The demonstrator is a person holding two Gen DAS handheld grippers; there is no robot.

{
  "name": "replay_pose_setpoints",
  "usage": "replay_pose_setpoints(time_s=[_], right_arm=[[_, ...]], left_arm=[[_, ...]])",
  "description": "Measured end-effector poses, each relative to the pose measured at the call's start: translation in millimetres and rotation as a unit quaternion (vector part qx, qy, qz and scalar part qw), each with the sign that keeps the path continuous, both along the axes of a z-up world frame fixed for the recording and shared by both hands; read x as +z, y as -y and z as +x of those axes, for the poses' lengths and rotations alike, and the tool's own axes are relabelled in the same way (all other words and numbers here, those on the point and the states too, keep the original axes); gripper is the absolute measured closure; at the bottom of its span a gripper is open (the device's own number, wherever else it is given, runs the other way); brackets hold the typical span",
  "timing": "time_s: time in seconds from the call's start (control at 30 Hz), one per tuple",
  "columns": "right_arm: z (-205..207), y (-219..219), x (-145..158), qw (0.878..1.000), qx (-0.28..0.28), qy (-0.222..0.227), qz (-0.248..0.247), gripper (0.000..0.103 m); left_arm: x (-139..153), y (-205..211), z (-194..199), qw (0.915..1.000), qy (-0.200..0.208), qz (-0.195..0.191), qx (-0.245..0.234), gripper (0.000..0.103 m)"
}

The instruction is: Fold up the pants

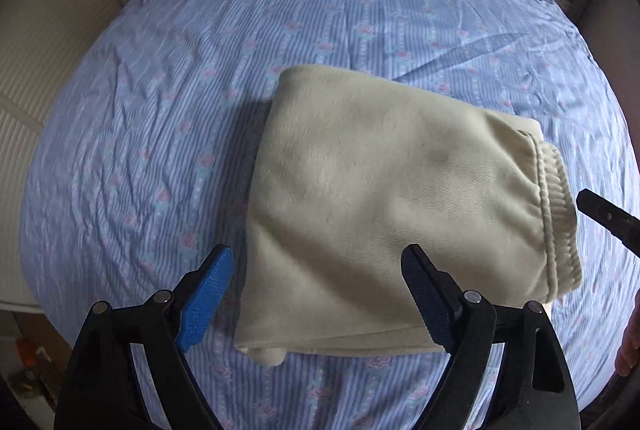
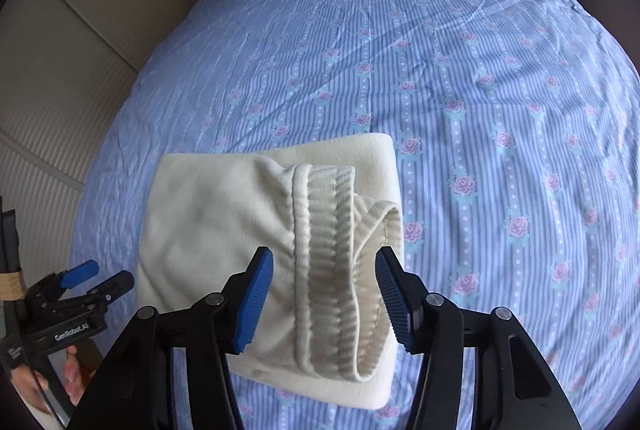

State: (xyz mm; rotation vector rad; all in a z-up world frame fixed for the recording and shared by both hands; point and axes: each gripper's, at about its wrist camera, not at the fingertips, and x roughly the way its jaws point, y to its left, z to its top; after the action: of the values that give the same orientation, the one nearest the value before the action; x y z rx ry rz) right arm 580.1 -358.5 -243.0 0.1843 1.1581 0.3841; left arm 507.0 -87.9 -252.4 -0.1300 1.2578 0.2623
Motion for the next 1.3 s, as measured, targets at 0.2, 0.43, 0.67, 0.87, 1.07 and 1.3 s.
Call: replay_pose_setpoints(time_s=[0.2, 0.43, 0.67, 0.87, 1.07, 1.3], right_arm=[[9, -14, -23, 0.999, 0.003, -0.031, -0.005, 0.065], [7, -30, -4, 0.998, 0.034, -0.013, 0.05, 0.07], [24, -17, -19, 0.996, -0.042, -0.053, 0.056, 0.096], [-10, 14, -3, 0.995, -0.068, -0.03, 0.067, 0.097], [5, 44, -58, 0.989, -0.115, -0.083, 0.049, 0.097], [10, 32, -58, 0.992, -0.094, -0.08, -0.008, 0.06]], left_arm=[[-17, 2, 8, 0.9997, -0.001, -0.024, -0.001, 0.019], [-12, 9, 3, 0.999, 0.008, -0.041, -0.015, 0.019], [-2, 14, -3, 0.9985, 0.011, -0.047, -0.026, 0.019], [0, 26, -9, 0.9986, 0.002, -0.044, -0.031, 0.019], [4, 44, -13, 0.9982, -0.006, -0.027, -0.054, 0.019], [4, 40, -24, 0.9987, -0.02, -0.007, -0.046, 0.018]])
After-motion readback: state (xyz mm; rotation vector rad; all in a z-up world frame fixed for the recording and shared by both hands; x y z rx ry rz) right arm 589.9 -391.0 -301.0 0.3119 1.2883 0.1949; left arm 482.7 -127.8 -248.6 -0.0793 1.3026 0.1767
